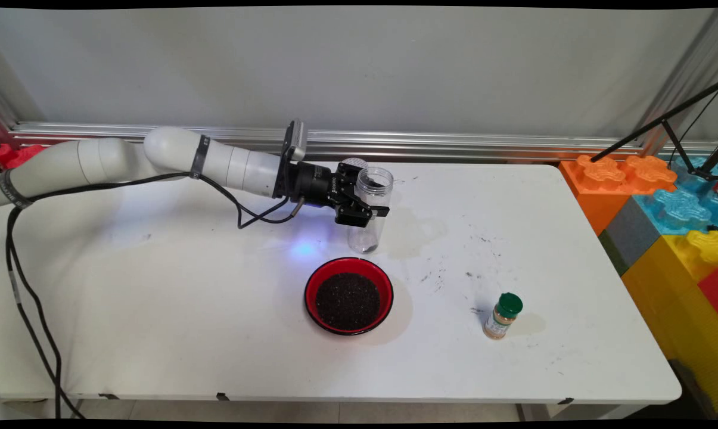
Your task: Place the picked object on the table
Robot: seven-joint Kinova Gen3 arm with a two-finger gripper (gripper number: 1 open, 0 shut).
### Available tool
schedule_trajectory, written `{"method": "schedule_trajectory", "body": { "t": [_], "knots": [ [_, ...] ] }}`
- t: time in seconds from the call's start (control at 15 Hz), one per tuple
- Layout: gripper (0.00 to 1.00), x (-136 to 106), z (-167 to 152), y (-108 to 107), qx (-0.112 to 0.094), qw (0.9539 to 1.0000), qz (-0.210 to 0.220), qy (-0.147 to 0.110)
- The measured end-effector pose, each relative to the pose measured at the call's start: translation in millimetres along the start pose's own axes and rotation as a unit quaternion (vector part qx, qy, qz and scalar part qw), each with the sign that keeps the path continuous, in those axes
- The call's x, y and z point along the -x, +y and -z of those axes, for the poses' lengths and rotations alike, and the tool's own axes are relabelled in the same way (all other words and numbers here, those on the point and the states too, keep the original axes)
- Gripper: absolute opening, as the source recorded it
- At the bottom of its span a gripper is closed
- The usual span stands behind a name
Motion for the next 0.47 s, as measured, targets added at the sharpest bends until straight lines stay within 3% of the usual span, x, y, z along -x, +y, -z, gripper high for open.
{"method": "schedule_trajectory", "body": {
  "t": [0.27,0.33,0.47],
  "knots": [
    [0.0,2.7,-1.9,0.2,0.001,1.0,0.0,0.0],
    [1.0,2.8,-2.2,0.5,0.001,1.0,0.001,0.0],
    [1.0,2.5,-2.4,1.6,0.004,1.0,0.004,0.003]
  ]
}}
